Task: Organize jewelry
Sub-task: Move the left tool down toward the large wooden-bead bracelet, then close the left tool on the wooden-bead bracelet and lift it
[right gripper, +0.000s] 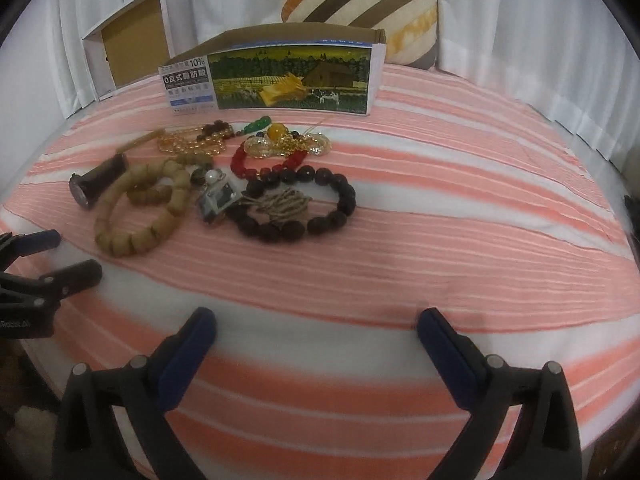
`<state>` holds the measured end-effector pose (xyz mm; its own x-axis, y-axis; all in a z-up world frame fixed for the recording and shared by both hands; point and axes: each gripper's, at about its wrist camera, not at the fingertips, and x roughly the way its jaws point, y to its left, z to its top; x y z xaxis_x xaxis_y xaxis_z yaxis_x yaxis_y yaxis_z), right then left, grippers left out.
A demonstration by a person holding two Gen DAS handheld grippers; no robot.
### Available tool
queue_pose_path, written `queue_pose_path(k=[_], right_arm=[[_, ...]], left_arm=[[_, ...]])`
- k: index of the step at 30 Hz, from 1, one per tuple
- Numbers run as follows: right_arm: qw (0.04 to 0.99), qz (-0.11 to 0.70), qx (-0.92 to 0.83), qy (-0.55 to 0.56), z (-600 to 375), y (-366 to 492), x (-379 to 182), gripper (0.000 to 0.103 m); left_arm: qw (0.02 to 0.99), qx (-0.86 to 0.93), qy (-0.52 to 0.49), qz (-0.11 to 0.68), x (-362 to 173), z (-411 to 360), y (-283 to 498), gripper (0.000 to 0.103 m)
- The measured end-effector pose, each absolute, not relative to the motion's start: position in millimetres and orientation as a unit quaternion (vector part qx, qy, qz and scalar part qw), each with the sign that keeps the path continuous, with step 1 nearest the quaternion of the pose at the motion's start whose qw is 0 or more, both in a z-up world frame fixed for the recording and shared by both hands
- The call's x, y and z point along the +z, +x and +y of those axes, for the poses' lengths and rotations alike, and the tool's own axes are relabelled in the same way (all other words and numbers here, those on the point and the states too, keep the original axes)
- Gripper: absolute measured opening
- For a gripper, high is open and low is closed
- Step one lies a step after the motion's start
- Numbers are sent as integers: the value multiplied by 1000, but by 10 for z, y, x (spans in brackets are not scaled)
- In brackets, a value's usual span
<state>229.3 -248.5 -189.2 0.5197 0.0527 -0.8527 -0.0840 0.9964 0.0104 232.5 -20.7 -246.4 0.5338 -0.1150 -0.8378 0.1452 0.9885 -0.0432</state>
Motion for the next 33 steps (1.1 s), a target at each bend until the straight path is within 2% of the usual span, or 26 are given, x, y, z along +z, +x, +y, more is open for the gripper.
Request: queue_pose_path(k=[12, 13, 16, 18, 20, 24, 28, 30, 31, 32, 33], right_arm=[[863, 500, 62, -33, -2461, 2619, -1902, 102], [862, 501, 64, -32, -2476, 2652, -1896, 99], [864, 498, 71, -17, -2559, 2693, -1822, 76], [867, 490, 88, 1, -2610, 2695, -1758, 75], [872, 477, 110, 12, -2615, 2692, -1712, 66], [879, 457, 134, 20, -2538, 2772, -1698, 64], [872, 464, 153, 19, -2468, 2912, -1793, 44], [870, 465, 159, 23, -2466, 2943, -1828, 39], [869, 467, 161, 24, -2463, 2964, -1831, 28], [868, 470, 160, 22, -2456, 2974, -1831, 23], [868, 469, 160, 25, -2461, 2969, -1825, 22]], left_arm=[[874, -129, 51, 465, -2483, -700, 2528, 102], [875, -131, 52, 463, -2482, -721, 2553, 102], [875, -140, 48, 461, -2467, -763, 2623, 102], [875, -143, 46, 460, -2465, -793, 2659, 102], [875, -145, 51, 460, -2472, -833, 2693, 101], [873, -149, 62, 460, -2487, -882, 2693, 99], [877, -151, 70, 450, -2472, -880, 2687, 84], [879, -156, 72, 444, -2457, -862, 2675, 74], [880, -156, 73, 442, -2450, -847, 2667, 66], [882, -155, 72, 439, -2442, -825, 2664, 58], [883, -155, 69, 437, -2435, -801, 2655, 54]])
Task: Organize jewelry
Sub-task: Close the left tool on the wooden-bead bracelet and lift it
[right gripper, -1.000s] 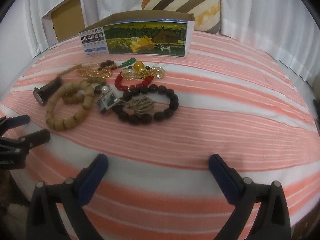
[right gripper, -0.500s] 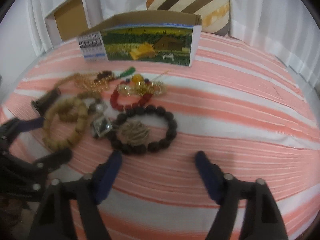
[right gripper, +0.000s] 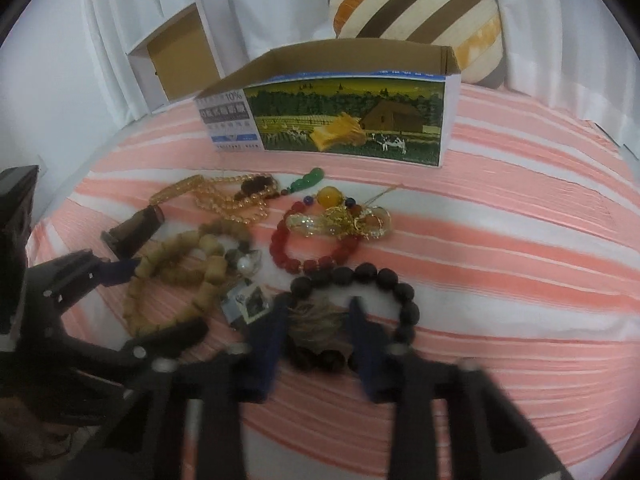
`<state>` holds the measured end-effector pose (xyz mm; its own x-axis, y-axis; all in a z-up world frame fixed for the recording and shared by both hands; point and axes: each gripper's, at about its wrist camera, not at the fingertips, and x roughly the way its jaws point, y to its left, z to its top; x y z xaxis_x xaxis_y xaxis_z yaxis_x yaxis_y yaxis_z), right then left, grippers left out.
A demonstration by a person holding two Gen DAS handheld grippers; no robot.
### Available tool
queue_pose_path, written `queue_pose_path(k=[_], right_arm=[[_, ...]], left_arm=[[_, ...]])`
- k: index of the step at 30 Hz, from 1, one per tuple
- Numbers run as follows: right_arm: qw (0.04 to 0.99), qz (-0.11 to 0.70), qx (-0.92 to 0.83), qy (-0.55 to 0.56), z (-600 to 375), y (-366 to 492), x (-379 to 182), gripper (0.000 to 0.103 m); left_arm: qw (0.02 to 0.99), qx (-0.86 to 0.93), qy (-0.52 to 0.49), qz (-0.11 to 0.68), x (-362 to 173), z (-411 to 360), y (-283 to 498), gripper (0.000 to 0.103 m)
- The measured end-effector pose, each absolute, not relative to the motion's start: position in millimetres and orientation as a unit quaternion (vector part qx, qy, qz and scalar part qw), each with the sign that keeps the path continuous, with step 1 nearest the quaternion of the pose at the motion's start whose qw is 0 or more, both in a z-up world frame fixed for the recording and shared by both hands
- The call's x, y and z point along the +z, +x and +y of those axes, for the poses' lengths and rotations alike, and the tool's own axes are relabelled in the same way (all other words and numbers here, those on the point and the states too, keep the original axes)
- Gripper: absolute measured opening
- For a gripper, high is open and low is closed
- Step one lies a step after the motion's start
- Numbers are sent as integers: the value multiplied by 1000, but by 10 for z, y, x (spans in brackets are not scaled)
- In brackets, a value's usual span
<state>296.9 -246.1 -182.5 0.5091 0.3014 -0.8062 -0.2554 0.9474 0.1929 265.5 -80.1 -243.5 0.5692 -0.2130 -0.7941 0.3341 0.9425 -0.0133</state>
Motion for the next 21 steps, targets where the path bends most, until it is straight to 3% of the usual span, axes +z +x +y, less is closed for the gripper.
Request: queue_pose_path(k=[1, 4, 5, 6, 10, 17, 21], right_arm=[[869, 467, 160, 26, -2464, 2957, -1812, 21], [872, 462, 157, 31, -2476, 2913, -1767, 17], [873, 460, 157, 36, -2482, 2898, -1745, 15], [876, 454, 156, 41, -2490, 2870, -1701, 12], [882, 442, 156, 51, -2494, 2814, -1562, 0], [895, 417, 148, 56, -2563, 2767, -1311, 1], [886, 439, 138, 54, -2592, 2813, -1459, 7]], left_arm=[[885, -155, 64, 435, -2427, -762, 2646, 46], [888, -160, 39, 428, -2398, -639, 2612, 38], [890, -161, 36, 425, -2382, -615, 2593, 19], [891, -162, 34, 423, -2365, -596, 2574, 12], [901, -159, 24, 402, -2224, -535, 2498, 12], [904, -161, -7, 396, -2062, -415, 2471, 12], [905, -162, -5, 393, -2042, -404, 2450, 12]])
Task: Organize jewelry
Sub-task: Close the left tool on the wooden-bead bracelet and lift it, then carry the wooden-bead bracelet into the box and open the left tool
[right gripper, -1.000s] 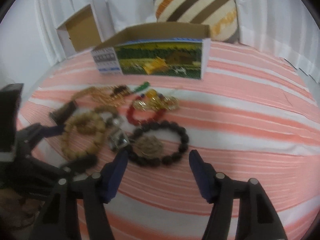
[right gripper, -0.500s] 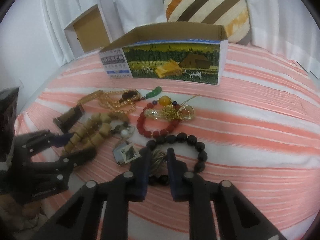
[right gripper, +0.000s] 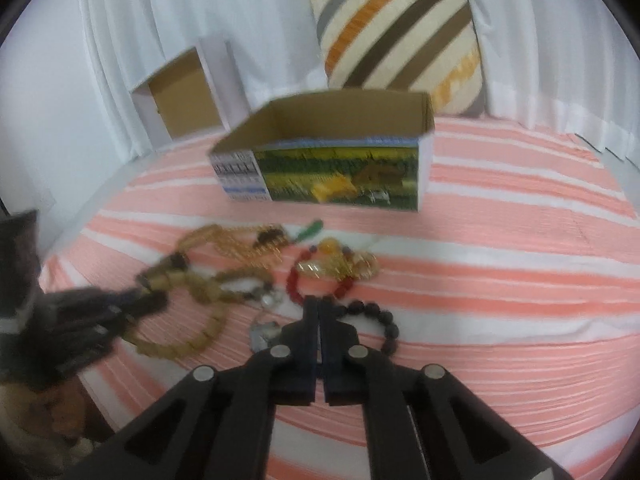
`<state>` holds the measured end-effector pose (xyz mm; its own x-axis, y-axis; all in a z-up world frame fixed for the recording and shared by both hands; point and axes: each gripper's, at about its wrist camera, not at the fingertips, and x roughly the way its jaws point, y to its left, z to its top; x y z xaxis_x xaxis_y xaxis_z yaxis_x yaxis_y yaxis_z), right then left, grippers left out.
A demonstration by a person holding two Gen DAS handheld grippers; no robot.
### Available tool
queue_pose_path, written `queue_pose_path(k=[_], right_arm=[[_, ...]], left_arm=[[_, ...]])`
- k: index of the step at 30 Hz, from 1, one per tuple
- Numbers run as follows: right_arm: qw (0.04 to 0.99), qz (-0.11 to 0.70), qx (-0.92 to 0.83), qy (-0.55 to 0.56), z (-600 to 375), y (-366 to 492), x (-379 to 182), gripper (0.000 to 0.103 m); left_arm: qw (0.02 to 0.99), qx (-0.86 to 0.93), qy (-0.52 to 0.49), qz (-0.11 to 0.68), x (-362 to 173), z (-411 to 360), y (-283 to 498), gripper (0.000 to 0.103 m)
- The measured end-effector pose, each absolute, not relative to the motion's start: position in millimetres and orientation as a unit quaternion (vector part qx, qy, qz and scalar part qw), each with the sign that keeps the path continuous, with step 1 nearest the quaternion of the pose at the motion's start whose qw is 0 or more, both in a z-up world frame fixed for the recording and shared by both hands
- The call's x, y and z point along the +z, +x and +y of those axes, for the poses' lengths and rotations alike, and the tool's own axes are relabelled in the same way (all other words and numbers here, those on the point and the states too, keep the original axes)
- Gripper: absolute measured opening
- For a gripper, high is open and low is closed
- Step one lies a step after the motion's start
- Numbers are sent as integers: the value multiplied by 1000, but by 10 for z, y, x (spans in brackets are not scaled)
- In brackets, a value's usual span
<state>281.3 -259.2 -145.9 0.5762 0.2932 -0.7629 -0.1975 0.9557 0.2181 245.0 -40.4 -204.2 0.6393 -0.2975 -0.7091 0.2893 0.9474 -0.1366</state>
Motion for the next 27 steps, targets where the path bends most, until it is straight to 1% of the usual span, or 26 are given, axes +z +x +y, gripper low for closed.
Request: queue_pose_path(k=[1, 2, 3, 4, 6, 8, 9, 11, 15, 21, 27], right_arm=[[883, 443, 140, 58, -2595, 2818, -1514, 15], [882, 446, 142, 60, -2590, 2824, -1566, 29], [881, 449, 140, 58, -2574, 2837, -1617, 37], [881, 449, 137, 56, -2557, 2852, -1657, 49], [879, 450, 144, 62, -2529, 2885, -1714, 49], [872, 461, 153, 64, -2484, 2939, -1795, 46], [867, 470, 155, 59, -2456, 2964, -1844, 41], [866, 472, 151, 55, -2454, 2980, -1864, 19], [879, 448, 154, 58, -2471, 2874, -1674, 17], [901, 394, 162, 77, -2495, 2750, -1159, 17], [911, 366, 169, 88, -2537, 2833, -754, 17]], left_arm=[[904, -162, -3, 394, -2061, -414, 2452, 12], [904, -163, -2, 396, -2082, -419, 2452, 12], [902, -163, -2, 399, -2104, -423, 2449, 12], [901, -162, -2, 401, -2121, -432, 2446, 12], [900, -163, 1, 403, -2140, -445, 2436, 12], [899, -163, 3, 405, -2160, -457, 2435, 12], [899, -163, 2, 406, -2169, -456, 2430, 12], [899, -160, 0, 408, -2169, -447, 2428, 12], [903, -160, -5, 399, -2054, -428, 2393, 12], [909, -169, -19, 380, -1700, -407, 2386, 12], [904, -187, -36, 383, -1295, -378, 2569, 12]])
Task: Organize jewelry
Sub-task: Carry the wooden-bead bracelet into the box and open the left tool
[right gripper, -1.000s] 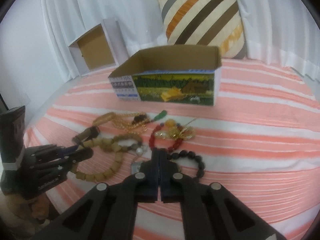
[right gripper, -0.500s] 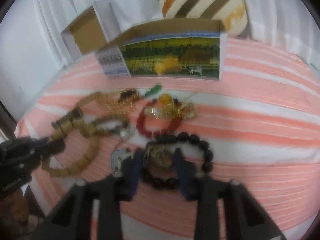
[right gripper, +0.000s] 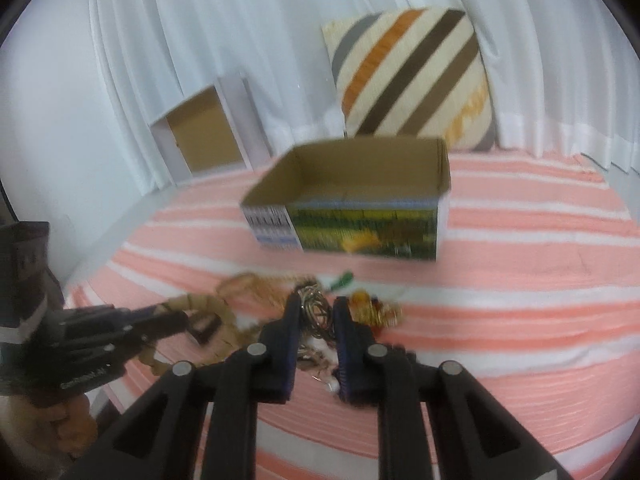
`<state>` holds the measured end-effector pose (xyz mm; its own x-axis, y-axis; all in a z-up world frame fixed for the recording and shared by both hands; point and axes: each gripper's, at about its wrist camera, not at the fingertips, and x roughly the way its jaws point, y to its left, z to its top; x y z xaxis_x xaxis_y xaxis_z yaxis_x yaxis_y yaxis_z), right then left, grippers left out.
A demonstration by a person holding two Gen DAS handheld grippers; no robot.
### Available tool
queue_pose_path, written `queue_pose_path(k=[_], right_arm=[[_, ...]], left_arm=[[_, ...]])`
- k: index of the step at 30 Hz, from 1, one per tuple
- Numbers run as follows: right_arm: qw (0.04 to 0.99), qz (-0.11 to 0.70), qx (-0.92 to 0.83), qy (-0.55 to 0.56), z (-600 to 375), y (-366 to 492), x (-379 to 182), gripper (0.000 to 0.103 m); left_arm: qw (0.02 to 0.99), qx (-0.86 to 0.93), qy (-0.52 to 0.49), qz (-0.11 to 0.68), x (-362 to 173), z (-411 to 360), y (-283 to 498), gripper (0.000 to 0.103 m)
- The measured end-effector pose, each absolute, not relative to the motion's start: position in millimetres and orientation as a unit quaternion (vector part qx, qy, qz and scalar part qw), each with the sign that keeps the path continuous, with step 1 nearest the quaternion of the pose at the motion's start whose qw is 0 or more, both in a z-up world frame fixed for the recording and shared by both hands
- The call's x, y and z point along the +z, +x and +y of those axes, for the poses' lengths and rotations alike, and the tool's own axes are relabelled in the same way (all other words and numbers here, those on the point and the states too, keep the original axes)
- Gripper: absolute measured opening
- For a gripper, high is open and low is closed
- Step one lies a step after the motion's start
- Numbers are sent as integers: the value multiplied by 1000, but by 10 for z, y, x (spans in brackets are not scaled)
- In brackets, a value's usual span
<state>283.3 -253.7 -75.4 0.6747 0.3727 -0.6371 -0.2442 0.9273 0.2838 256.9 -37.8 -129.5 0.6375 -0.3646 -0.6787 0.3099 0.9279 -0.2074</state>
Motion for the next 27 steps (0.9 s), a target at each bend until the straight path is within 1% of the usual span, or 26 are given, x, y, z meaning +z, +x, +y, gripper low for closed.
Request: queue_pose_path(k=[6, 8, 12, 15, 18, 24, 25, 26, 27], right_arm=[[918, 346, 168, 95, -2577, 3154, -430, 17], [920, 341, 164, 100, -2602, 3311, -341, 17], [923, 337, 155, 107, -2659, 3715, -219, 17], [922, 340, 149, 106, -2629, 4044, -169, 17], [923, 347, 138, 96, -2571, 4357, -180, 17], [918, 369, 119, 81, -2490, 4817, -332, 17], [916, 375, 119, 80, -2482, 4872, -380, 18], [914, 381, 117, 80, -2479, 4918, -414, 20], [912, 388, 112, 79, -2475, 4960, -462, 21]], left_arm=[[905, -198, -43, 373, -849, -389, 2959, 12], [908, -198, -44, 367, -692, -410, 3190, 12], [907, -196, -48, 368, -545, -463, 3665, 12], [908, -186, -46, 372, -542, -499, 4029, 12], [907, -175, -49, 380, -653, -532, 4327, 12], [901, -167, -45, 397, -863, -626, 4678, 12], [900, -163, -45, 401, -926, -639, 4720, 13], [900, -159, -45, 404, -953, -636, 4728, 13], [898, -155, -47, 410, -1021, -634, 4759, 16]])
